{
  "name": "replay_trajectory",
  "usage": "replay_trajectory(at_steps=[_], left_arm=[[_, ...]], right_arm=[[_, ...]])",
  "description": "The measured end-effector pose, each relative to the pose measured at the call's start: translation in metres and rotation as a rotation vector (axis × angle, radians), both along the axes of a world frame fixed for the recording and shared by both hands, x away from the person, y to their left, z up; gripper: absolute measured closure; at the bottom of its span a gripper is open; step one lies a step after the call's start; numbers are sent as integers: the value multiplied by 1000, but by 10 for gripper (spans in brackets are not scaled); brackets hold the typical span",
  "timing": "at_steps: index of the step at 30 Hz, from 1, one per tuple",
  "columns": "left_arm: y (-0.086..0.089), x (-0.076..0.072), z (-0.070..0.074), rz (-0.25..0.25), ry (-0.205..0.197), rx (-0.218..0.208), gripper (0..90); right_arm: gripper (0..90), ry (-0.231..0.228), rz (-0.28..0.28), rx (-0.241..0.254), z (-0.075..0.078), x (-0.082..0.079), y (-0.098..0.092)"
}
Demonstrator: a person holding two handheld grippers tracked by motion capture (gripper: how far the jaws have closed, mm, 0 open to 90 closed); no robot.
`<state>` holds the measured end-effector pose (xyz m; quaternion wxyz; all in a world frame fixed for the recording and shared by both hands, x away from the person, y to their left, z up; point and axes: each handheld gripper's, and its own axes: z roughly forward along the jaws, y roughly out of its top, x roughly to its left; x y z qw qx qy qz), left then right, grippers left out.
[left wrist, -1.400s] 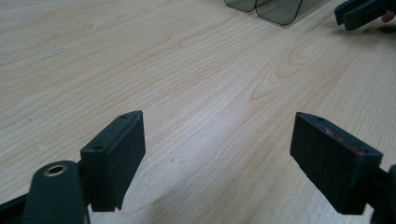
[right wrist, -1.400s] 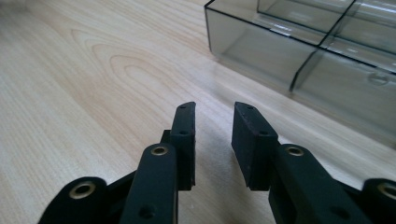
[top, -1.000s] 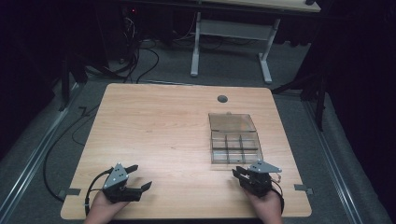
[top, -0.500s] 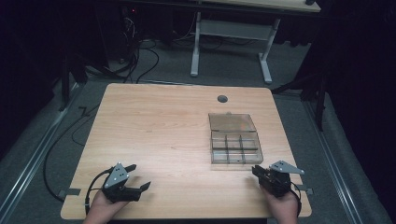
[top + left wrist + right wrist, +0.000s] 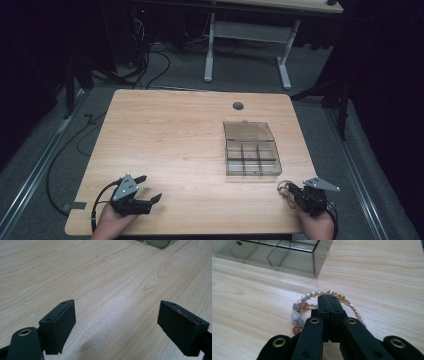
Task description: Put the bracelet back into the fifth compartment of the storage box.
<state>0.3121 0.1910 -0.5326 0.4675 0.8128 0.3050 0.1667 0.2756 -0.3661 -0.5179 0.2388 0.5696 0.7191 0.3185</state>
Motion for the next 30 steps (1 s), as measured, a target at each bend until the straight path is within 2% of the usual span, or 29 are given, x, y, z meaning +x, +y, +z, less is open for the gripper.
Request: replay_trajectory(at_steps=[3, 7, 13, 15, 16, 20, 21, 22, 25, 28, 30], left_arm=[[0, -1, 0, -8, -5, 3, 157], [-1, -1, 0, -14, -6, 6, 158], [-2, -2, 0, -17, -5, 21, 160], [-2, -3, 0, -18, -4, 22, 160], [-2, -3, 0, -18, -5, 22, 161], [-2, -2, 0, -16, -3, 24, 164], [-2, -2, 0, -16, -3, 24, 164], [-2, -2, 0, -18, -2, 26, 165], [-2, -2, 0, -18, -1, 28, 166], [-3, -2, 0, -18, -1, 31, 169], [-3, -2, 0, -18, -1, 32, 169]], right_arm=[[900, 11, -30, -13, 0, 2, -3], [900, 33, -36, 12, -4, 5, -8], [900, 53, 51, 21, -5, 7, 12], [900, 52, 63, 20, -5, 6, 16], [900, 51, 102, 22, -6, 6, 24], [900, 54, 158, 16, -6, 5, 42], [900, 54, 158, 16, -6, 5, 42], [900, 52, 194, 15, -6, 6, 51], [900, 56, 217, 13, -6, 5, 60], [900, 58, 292, 16, -6, 5, 82], [900, 55, 304, 11, -7, 5, 85]])
